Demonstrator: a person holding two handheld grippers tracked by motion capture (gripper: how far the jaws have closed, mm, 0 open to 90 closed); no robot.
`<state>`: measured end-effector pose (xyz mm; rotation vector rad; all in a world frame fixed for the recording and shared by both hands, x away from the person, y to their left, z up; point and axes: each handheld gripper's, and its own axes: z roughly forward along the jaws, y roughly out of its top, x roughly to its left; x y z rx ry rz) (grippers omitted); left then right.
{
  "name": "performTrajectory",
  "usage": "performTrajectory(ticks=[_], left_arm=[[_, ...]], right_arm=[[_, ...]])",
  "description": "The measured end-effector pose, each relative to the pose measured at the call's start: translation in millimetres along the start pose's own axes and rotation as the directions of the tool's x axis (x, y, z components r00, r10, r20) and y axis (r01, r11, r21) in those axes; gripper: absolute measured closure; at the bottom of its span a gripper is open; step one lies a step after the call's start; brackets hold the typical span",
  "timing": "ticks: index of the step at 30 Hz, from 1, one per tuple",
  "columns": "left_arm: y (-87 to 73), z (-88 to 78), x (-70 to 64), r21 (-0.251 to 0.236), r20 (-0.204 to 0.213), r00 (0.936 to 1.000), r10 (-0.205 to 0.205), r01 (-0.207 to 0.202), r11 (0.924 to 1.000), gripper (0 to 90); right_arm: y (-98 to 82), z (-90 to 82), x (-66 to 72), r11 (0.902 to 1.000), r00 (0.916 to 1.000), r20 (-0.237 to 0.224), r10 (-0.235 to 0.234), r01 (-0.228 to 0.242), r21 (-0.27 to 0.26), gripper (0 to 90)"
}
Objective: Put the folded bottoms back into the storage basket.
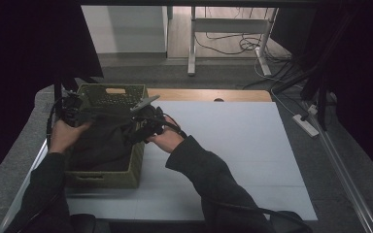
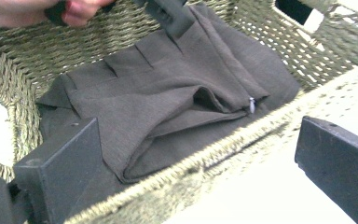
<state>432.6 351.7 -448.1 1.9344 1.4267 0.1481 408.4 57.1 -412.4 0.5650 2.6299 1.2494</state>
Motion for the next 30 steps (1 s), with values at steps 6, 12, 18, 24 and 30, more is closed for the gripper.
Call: performTrajectory(ticks=[6,12,18,24,30], left_arm=[[-4.7,8.7,-11.2,0.039,0.002,0.9994,0.033,-0.033,0.9987,9.7],[-7.2,14.5,-30.5,0.072,0.076,0.9936,0.083,-0.089,0.9934,27.6],[-9.1,27.0,-49.2,0.121,0.115,0.9863,0.118,-0.132,0.9839,32.7],[-9.2,42.0,-66.1,0.197,0.082,0.9849,0.152,-0.166,0.9664,34.1],[-15.4,44.2,-69.9,0.258,0.06,0.9871,0.148,-0.159,0.9529,74.5]], right_arm=[[-7.0,-13.7,-6.3,0.9996,0.9998,0.004,0.021,-0.021,-0.019,1.3],[-16.1,-26.2,-11.8,0.9992,0.9995,0.007,0.031,-0.031,-0.027,1.3],[-22.5,-36.1,-14.8,0.9989,0.9992,0.012,0.038,-0.037,-0.029,1.3],[-29.0,-45.6,-18.4,0.998,0.9984,0.013,0.054,-0.054,-0.034,1.3],[-37.6,-51.5,-23.5,0.9967,0.9973,0.015,0.072,-0.071,-0.038,1.3]])
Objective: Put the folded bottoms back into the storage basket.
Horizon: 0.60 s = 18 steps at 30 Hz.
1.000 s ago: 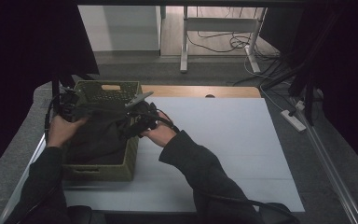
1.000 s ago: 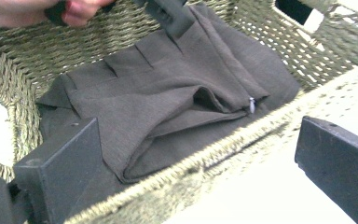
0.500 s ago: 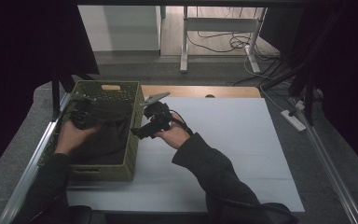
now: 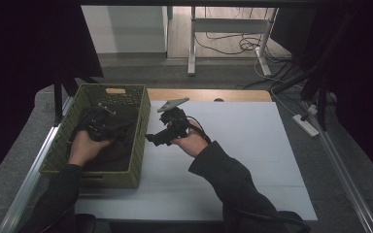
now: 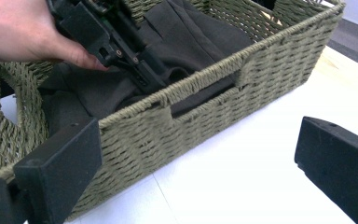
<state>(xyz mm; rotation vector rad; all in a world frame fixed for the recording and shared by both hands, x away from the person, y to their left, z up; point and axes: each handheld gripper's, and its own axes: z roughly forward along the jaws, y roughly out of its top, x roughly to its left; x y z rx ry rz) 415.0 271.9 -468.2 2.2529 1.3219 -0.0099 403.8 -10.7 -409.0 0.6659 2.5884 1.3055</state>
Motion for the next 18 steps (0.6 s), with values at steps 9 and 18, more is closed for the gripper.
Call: performTrajectory(ticks=[9,18], left_arm=[[-11.0,10.6,-6.7,0.068,0.109,0.9938,0.023,-0.03,0.9972,79.3],[-10.9,29.6,-2.4,0.176,0.129,0.9916,-0.009,-0.014,0.9842,77.0]], right_arm=[[-9.1,-10.1,-8.9,0.9996,0.9996,0.003,0.029,-0.029,-0.005,1.3],[-16.4,-15.5,-13.0,0.999,0.999,0.003,0.044,-0.044,-0.009,1.4]])
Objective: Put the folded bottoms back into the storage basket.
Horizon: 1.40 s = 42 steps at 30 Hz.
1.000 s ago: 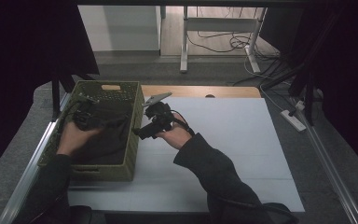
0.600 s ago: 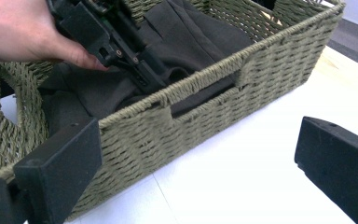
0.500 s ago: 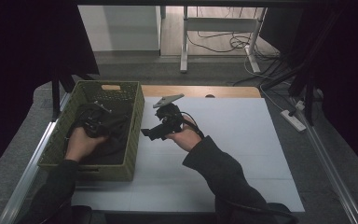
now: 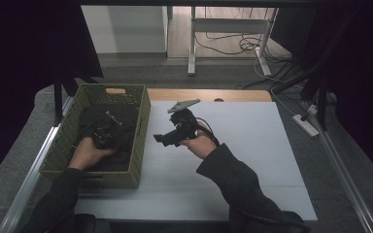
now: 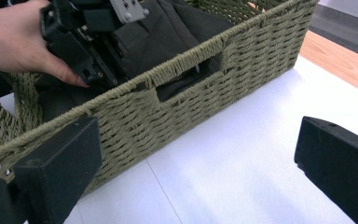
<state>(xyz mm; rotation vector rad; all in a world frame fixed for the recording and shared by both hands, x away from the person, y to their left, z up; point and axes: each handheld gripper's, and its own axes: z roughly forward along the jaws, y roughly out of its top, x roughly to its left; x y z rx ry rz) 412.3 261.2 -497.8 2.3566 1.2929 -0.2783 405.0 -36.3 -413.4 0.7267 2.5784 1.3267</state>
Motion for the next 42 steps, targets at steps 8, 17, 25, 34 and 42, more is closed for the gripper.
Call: performTrajectory(ticks=[8,17,25,34,42], left_arm=[[-2.7,-15.1,-3.3,-0.123,0.026,0.9992,0.029,-0.026,0.992,53.2],[-10.0,-35.1,-17.0,-0.3,-0.027,0.9985,0.047,-0.053,0.9523,27.9],[-15.1,-37.2,-24.3,-0.339,-0.04,0.9987,0.033,-0.044,0.9396,14.9],[-25.3,-46.6,-29.7,-0.353,-0.056,0.9981,0.026,-0.044,0.9344,16.3],[-29.2,-49.8,-31.4,-0.341,-0.097,0.9949,0.027,-0.059,0.9381,43.7]], right_arm=[[-9.3,-1.6,-1.1,0.9999,1.0,-0.008,-0.002,0.002,0.015,1.3],[-17.2,-6.4,-1.6,0.9996,0.9998,-0.011,-0.016,0.017,0.023,1.3],[-27.2,-11.5,-0.9,0.999,0.9995,-0.016,-0.027,0.028,0.034,1.3],[-40.2,-21.8,-4.6,0.999,0.9996,-0.017,-0.022,0.022,0.037,1.3],[-50.6,-31.6,-7.4,0.9993,0.9998,-0.014,-0.012,0.012,0.036,1.3]])
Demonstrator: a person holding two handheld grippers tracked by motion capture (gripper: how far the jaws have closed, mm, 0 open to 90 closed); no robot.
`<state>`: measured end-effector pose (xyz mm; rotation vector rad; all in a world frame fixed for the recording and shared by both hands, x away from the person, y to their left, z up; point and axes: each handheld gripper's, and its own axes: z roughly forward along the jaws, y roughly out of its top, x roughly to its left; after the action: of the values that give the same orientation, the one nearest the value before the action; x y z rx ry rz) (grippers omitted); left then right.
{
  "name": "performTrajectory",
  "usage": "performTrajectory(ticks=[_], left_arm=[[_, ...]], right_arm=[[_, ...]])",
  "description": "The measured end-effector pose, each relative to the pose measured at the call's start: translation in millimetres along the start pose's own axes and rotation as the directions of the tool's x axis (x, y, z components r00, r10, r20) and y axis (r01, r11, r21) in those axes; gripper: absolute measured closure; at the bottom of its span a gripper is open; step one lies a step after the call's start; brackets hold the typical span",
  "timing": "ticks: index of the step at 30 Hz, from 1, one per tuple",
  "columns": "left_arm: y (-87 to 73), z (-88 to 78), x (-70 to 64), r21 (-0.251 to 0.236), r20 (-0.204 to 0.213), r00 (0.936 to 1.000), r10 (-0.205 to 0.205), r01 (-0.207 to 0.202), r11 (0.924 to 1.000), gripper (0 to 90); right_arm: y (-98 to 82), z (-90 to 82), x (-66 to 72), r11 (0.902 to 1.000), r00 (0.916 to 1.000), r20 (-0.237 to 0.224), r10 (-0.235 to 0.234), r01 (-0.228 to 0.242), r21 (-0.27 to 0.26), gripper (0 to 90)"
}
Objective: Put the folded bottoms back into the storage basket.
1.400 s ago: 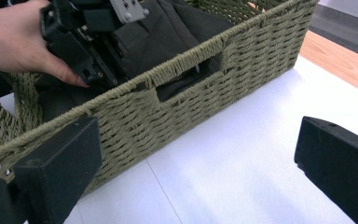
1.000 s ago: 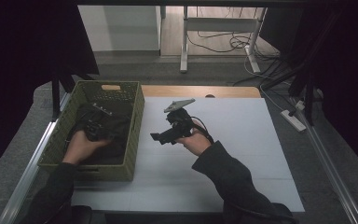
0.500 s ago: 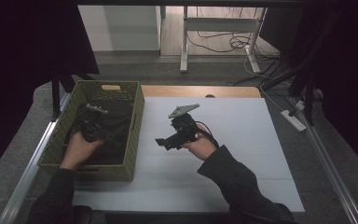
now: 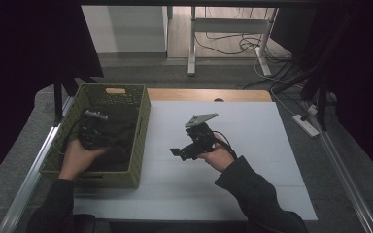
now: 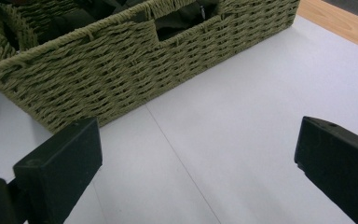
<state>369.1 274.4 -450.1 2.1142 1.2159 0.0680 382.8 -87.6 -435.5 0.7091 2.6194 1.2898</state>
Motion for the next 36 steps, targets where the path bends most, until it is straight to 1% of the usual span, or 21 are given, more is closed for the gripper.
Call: performTrajectory(ticks=[2,3,6,8,11,12,14,18,19,24,27,31,33,36], left_arm=[[-0.5,-1.7,-2.2,-0.012,0.007,1.0,0.003,-0.003,0.9999,45.5],[-0.9,-3.1,-4.4,-0.019,0.009,0.9999,0.012,-0.012,0.9998,46.5],[-2.1,-7.1,-10.4,-0.037,-0.003,0.9997,0.025,-0.025,0.999,46.9],[-4.1,-11.5,-15.2,-0.056,-0.003,0.9992,0.04,-0.04,0.9976,47.6],[-8.4,-16.2,-20.8,-0.074,-0.004,0.9988,0.049,-0.049,0.9961,47.1],[-10.1,-17.2,-22.3,-0.079,0.002,0.9989,0.047,-0.046,0.9958,45.0],[-13.5,-18.9,-24.6,-0.09,0.001,0.999,0.045,-0.045,0.9949,40.7],[-20.1,-21.2,-28.4,-0.096,-0.013,0.9991,0.04,-0.042,0.9945,31.5],[-22.0,-22.5,-29.5,-0.101,-0.02,0.9989,0.042,-0.044,0.9939,29.9],[-29.7,-27.7,-36.2,-0.13,-0.027,0.9987,0.043,-0.046,0.9905,21.8],[-33.9,-30.5,-41.3,-0.142,-0.033,0.9983,0.048,-0.052,0.9885,18.7],[-37.9,-34.1,-47.4,-0.164,-0.023,0.9985,0.05,-0.053,0.985,15.3],[-39.5,-34.8,-50.9,-0.168,-0.028,0.9982,0.054,-0.058,0.9842,14.5],[-41.6,-34.4,-55.9,-0.165,-0.038,0.9974,0.061,-0.066,0.9841,9.5]], right_arm=[[-2.4,-2.7,-0.3,1.0,1.0,0.002,0.004,-0.004,0.0,1.3],[-3.3,-3.6,-0.5,1.0,1.0,0.001,0.004,-0.004,-0.002,1.3],[-7.6,-8.2,-0.6,1.0,1.0,0.001,0.004,-0.004,-0.004,1.3],[-9.9,-10.9,-0.3,0.9999,1.0,-0.001,0.008,-0.008,-0.007,1.3],[-13.7,-16.3,0.0,1.0,1.0,0.001,0.007,-0.007,-0.006,1.4],[-14.9,-17.9,0.1,1.0,1.0,0.0,0.006,-0.006,-0.007,1.3],[-17.0,-21.7,0.2,1.0,1.0,0.001,0.001,-0.001,-0.008,1.3],[-21.6,-28.8,0.0,0.9999,1.0,0.005,0.002,-0.002,-0.011,1.3],[-22.5,-29.9,0.1,0.9999,1.0,0.004,0.005,-0.005,-0.012,1.3],[-30.1,-35.6,0.2,0.9999,0.9999,-0.006,0.009,-0.009,-0.012,1.3],[-34.4,-37.3,0.2,0.9999,0.9998,-0.013,0.012,-0.012,-0.005,1.3],[-40.0,-38.9,0.0,0.9999,0.9997,-0.018,0.017,-0.017,0.001,1.3],[-41.8,-39.5,0.0,0.9998,0.9996,-0.021,0.018,-0.018,0.003,1.3],[-44.9,-40.1,-0.1,0.9997,0.9994,-0.025,0.022,-0.022,0.006,1.3]])
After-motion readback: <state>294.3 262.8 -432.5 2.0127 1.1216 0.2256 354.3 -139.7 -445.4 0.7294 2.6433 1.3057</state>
